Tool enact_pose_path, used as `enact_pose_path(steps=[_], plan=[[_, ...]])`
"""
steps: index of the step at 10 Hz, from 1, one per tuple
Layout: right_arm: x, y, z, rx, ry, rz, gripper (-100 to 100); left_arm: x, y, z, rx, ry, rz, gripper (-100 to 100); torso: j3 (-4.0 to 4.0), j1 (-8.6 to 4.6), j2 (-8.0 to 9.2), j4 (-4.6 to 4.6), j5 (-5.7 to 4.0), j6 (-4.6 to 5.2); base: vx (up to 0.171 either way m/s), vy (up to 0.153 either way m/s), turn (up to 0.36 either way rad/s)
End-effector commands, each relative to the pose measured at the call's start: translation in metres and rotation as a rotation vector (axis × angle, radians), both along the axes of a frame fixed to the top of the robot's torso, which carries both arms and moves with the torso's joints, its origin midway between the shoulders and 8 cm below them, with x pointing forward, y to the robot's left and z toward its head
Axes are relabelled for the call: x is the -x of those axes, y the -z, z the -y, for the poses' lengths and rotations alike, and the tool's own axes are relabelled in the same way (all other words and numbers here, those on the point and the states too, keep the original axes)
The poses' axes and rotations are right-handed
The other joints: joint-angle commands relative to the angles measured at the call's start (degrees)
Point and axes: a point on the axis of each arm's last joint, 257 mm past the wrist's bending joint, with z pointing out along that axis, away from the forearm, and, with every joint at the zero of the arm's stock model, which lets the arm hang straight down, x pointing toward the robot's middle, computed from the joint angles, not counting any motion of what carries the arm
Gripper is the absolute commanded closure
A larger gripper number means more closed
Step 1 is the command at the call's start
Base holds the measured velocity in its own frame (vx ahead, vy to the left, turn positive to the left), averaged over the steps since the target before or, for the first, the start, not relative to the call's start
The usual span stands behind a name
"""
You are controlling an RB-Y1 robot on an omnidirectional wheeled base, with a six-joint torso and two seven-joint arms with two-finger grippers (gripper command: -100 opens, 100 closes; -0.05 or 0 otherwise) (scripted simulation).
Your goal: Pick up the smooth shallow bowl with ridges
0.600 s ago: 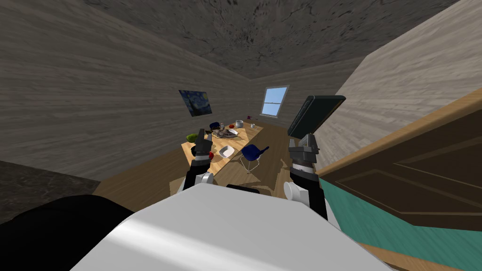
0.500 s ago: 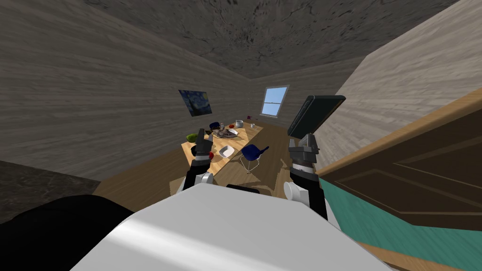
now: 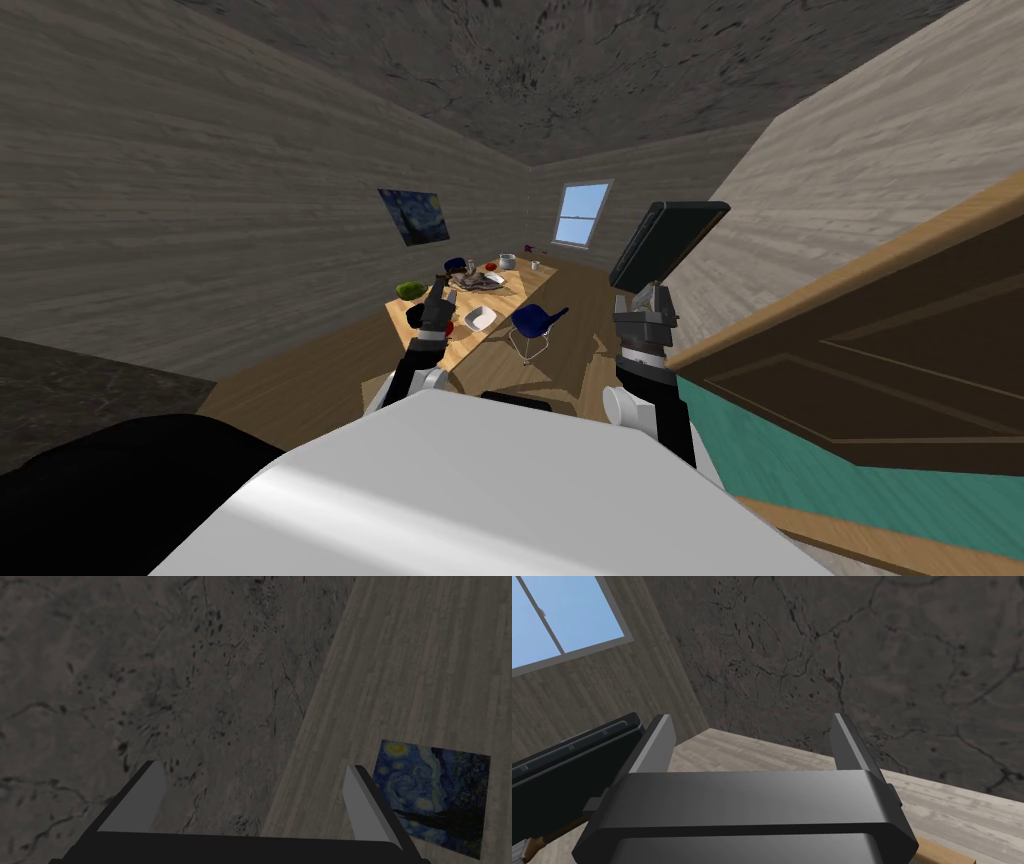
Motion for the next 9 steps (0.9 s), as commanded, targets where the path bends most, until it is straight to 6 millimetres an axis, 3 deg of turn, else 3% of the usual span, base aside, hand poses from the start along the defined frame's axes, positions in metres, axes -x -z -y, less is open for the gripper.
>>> enact_pose_path(steps=[1, 9], plan=[[0.000, 0.000, 0.000, 0.000, 0.000, 0.000, 0, -0.007, 0.016, -0.003, -0.012, 0.008, -0.048, -100, 0.00, 0.00, 0.00, 0.00, 0.00, 0.00, -0.087, -0.044, -0.024], [0.000, 0.000, 0.000, 0.000, 0.000, 0.000, 0, -0.052, 0.118, -0.032, 0.017, 0.002, -0.339, -100, -0.03, 0.10, -0.06, -0.01, 0.02, 0.00, -0.074, -0.036, -0.054]])
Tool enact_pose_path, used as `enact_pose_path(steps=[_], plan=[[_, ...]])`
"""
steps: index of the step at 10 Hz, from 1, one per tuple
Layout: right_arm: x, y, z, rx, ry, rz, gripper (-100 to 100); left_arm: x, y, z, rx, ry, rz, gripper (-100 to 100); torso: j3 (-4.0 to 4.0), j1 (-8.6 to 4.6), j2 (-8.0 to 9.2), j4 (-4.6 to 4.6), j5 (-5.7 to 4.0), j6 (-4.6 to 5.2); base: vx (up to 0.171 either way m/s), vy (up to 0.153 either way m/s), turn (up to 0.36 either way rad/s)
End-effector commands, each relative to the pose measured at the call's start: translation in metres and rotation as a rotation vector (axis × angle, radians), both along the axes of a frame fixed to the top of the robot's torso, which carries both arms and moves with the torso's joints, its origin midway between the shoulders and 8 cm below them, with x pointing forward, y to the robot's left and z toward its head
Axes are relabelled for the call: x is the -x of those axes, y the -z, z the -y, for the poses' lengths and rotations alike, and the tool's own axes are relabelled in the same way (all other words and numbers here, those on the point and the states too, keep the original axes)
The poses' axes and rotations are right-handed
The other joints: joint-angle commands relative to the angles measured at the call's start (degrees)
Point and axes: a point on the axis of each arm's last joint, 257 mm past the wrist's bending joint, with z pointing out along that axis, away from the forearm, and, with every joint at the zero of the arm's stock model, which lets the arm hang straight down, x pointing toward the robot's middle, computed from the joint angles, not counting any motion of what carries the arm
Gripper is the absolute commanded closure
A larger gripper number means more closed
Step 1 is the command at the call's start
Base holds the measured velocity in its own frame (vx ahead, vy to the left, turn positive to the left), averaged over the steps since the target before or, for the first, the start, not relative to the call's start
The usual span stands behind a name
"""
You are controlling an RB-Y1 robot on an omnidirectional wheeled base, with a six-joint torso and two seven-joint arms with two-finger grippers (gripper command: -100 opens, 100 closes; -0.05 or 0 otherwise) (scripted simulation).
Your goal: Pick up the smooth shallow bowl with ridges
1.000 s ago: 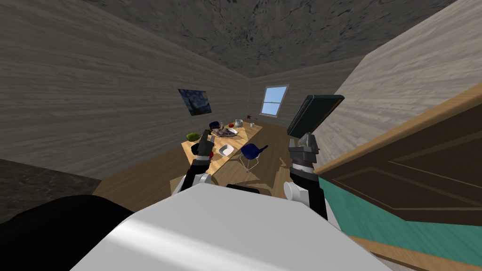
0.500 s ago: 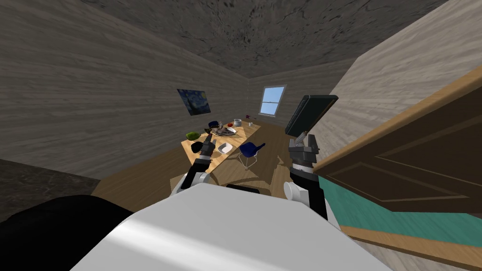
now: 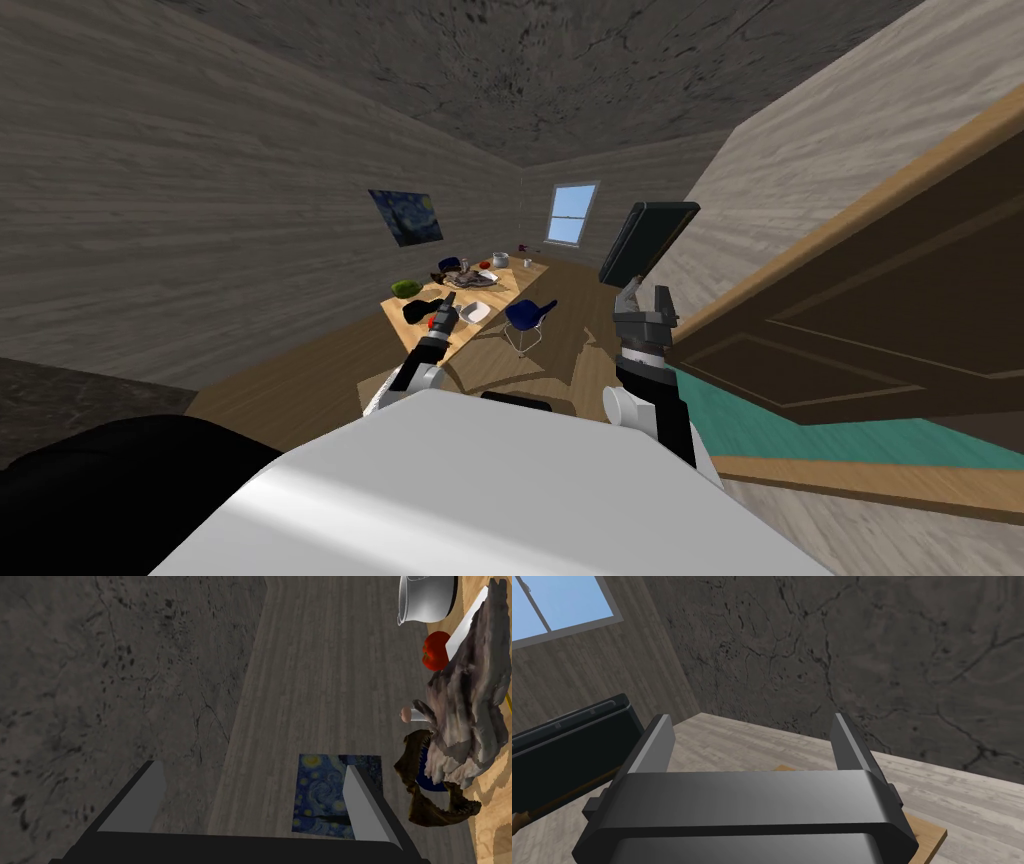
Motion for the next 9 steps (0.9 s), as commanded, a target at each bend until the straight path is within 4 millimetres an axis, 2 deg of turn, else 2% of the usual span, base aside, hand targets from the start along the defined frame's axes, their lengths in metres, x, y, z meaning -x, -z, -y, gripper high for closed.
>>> enact_pose_path(steps=[1, 7, 8, 9], plan=[[0.000, 0.000, 0.000, 0.000, 0.000, 0.000, 0, -0.009, 0.027, -0.005, 0.014, -0.006, -0.074, -100, 0.00, 0.00, 0.00, 0.00, 0.00, 0.00, -0.062, -0.022, -0.118], [0.000, 0.000, 0.000, 0.000, 0.000, 0.000, 0, -0.027, 0.126, -0.028, 0.068, -0.031, -0.346, -100, -0.09, 0.22, -0.16, -0.03, 0.05, -0.01, -0.032, 0.019, -0.125], [0.000, 0.000, 0.000, 0.000, 0.000, 0.000, 0, -0.026, 0.128, -0.028, 0.068, -0.031, -0.353, -100, -0.10, 0.25, -0.19, -0.04, 0.05, -0.02, -0.010, 0.036, -0.041], [0.000, 0.000, 0.000, 0.000, 0.000, 0.000, 0, -0.027, 0.144, -0.032, 0.075, -0.036, -0.400, -100, -0.11, 0.22, -0.20, -0.04, 0.05, -0.03, -0.012, 0.035, -0.082]])
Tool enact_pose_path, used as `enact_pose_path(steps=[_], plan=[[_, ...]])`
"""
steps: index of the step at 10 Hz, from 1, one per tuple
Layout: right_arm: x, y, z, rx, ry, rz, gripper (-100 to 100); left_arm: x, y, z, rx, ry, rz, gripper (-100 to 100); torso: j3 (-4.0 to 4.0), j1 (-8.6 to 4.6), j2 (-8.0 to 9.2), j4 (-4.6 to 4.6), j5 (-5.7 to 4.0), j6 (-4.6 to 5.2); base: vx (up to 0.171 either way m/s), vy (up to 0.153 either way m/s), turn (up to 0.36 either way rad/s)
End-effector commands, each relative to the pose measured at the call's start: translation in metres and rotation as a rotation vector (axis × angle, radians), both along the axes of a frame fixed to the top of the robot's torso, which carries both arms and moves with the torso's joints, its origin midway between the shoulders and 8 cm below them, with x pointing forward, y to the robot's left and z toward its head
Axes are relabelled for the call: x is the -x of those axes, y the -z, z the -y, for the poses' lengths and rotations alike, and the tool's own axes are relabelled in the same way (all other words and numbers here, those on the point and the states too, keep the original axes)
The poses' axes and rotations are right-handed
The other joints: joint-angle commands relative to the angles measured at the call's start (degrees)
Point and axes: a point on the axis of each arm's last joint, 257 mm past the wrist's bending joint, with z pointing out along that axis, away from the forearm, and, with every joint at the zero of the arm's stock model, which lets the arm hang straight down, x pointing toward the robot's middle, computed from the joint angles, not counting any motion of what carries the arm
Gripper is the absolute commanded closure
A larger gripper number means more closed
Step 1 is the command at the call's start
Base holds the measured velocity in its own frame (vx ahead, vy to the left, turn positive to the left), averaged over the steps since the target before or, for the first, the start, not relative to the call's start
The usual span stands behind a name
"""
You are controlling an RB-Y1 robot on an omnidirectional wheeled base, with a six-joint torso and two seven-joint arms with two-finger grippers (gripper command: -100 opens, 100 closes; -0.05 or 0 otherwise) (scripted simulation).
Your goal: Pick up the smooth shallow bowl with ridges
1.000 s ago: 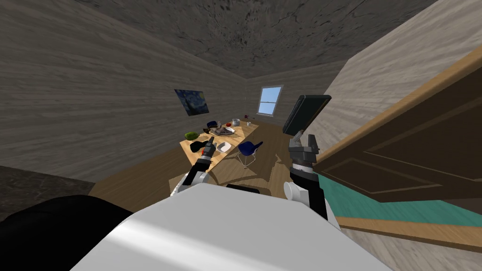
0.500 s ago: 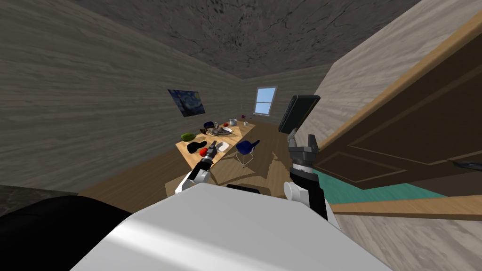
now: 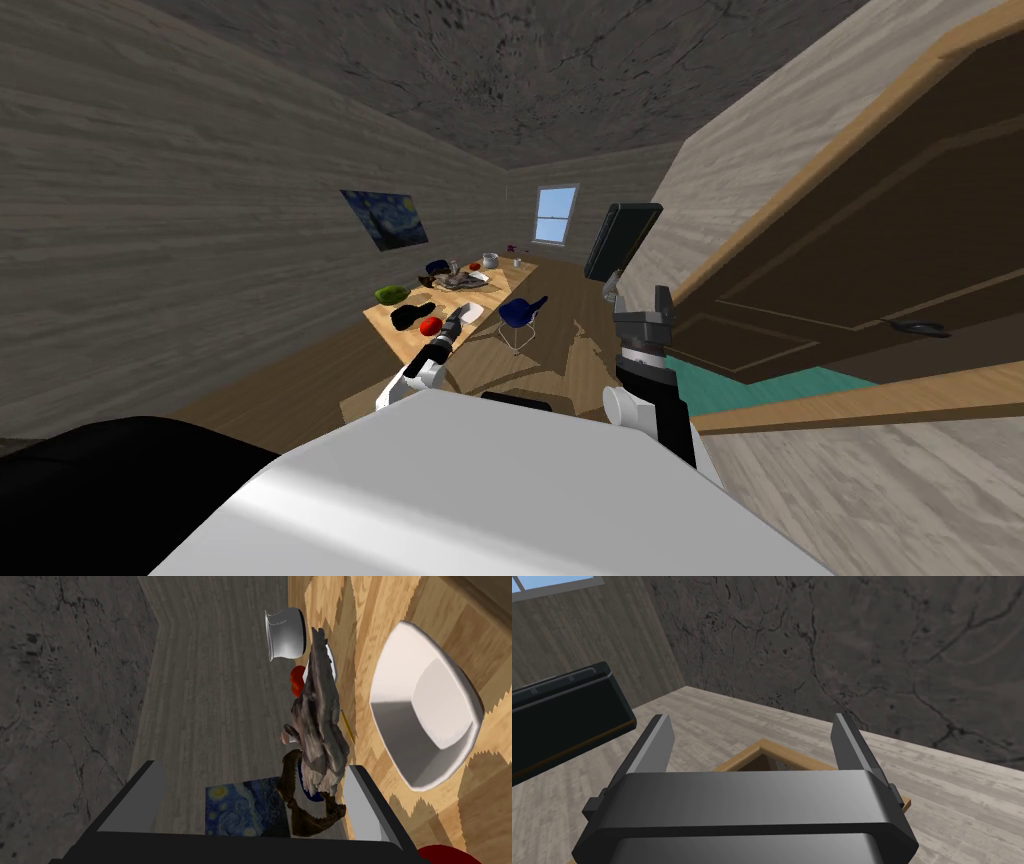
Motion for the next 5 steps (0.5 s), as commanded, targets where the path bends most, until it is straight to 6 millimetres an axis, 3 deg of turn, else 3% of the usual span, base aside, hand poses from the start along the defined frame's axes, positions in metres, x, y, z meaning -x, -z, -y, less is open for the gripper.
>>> enact_pose_path(steps=[1, 2, 4, 5], plan=[[0.000, 0.000, 0.000, 0.000, 0.000, 0.000, 0, -0.002, 0.024, -0.005, 0.010, -0.007, -0.069, -100, 0.00, 0.00, 0.00, 0.00, 0.00, 0.00, -0.005, 0.050, -0.161], [0.000, 0.000, 0.000, 0.000, 0.000, 0.000, 0, -0.002, 0.025, -0.005, 0.010, -0.007, -0.073, -100, -0.02, 0.05, -0.04, 0.00, 0.01, 0.02, -0.001, 0.040, -0.065], [0.000, 0.000, 0.000, 0.000, 0.000, 0.000, 0, -0.001, 0.054, -0.014, 0.017, -0.016, -0.160, -100, -0.04, 0.01, -0.06, -0.01, 0.00, 0.00, 0.007, 0.051, -0.110], [0.000, 0.000, 0.000, 0.000, 0.000, 0.000, 0, -0.001, 0.055, -0.014, 0.017, -0.016, -0.163, -100, -0.04, 0.09, -0.08, -0.02, 0.02, -0.01, 0.004, 0.056, -0.063]])
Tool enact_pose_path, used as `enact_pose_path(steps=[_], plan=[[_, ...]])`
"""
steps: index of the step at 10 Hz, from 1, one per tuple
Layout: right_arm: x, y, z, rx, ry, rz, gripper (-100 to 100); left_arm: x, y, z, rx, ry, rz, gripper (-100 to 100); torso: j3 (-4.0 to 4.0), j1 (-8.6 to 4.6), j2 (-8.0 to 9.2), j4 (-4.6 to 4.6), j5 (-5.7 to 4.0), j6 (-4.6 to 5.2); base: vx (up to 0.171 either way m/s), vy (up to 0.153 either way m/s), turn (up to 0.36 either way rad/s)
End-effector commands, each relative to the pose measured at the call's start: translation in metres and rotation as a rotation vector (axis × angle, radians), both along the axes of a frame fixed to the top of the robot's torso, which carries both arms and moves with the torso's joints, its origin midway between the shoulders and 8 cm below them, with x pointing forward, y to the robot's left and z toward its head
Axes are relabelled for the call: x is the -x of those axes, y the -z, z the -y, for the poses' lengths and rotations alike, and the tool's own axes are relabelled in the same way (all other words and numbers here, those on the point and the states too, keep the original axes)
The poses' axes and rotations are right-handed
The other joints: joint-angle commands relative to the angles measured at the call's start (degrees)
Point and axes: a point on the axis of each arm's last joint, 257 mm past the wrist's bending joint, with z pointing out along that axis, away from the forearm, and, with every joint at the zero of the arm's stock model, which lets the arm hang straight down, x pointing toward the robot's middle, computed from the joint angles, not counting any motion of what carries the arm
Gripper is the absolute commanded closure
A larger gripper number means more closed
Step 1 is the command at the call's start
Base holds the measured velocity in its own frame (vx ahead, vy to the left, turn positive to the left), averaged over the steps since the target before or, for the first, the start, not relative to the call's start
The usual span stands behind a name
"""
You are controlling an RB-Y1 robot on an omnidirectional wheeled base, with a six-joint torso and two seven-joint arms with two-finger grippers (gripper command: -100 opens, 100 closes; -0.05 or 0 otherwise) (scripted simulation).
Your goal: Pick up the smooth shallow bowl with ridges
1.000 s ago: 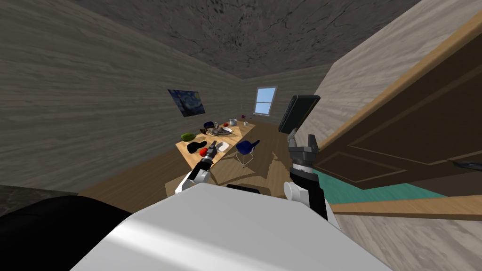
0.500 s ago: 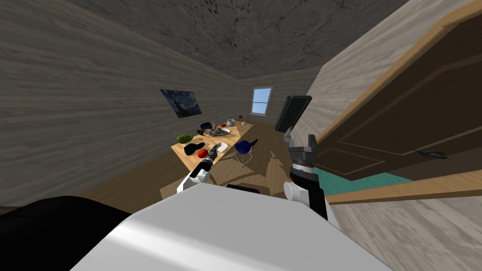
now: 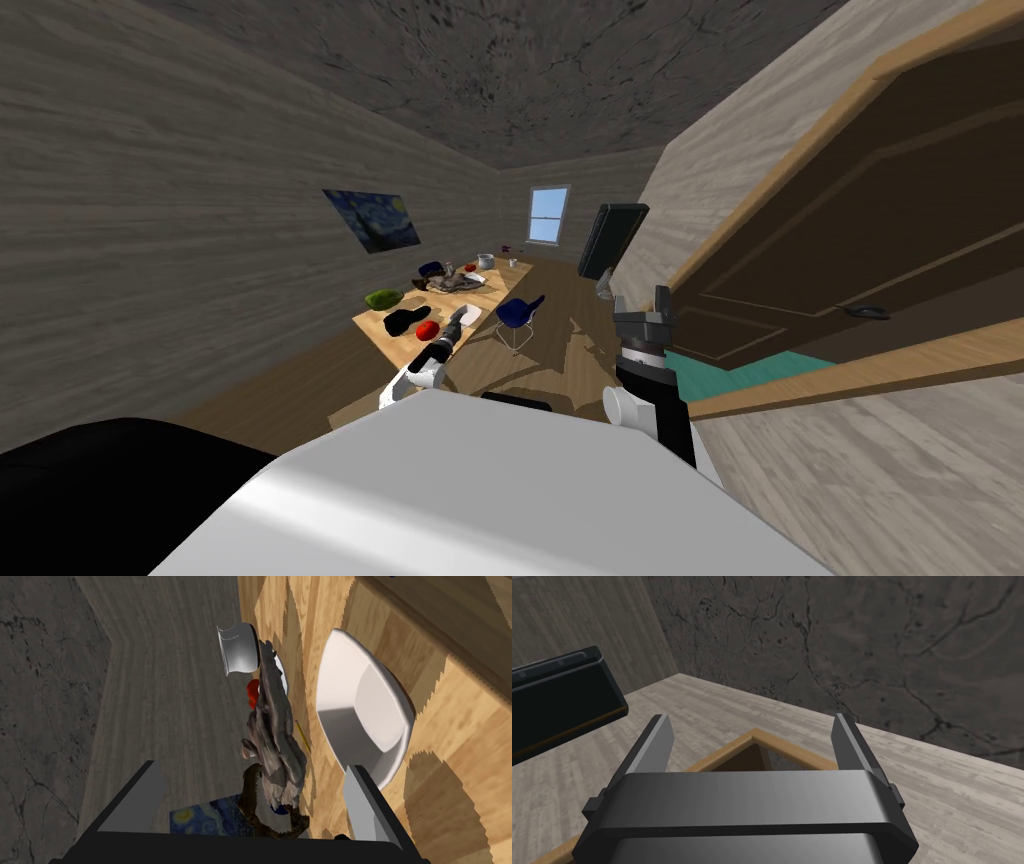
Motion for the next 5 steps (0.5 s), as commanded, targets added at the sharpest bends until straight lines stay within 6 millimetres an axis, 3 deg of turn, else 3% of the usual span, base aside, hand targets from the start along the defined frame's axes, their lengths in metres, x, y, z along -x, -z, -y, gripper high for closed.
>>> enact_pose_path(steps=[1, 5], plan=[[0.000, 0.000, 0.000, 0.000, 0.000, 0.000, 0, 0.002, 0.016, -0.005, 0.003, -0.006, -0.053, -100, 0.00, 0.00, 0.00, 0.00, 0.00, 0.00, 0.002, 0.051, -0.110], [0.000, 0.000, 0.000, 0.000, 0.000, 0.000, 0, 0.012, 0.064, -0.024, 0.000, -0.027, -0.209, -100, -0.07, 0.14, -0.13, -0.03, 0.03, 0.01, 0.030, 0.087, -0.163]])
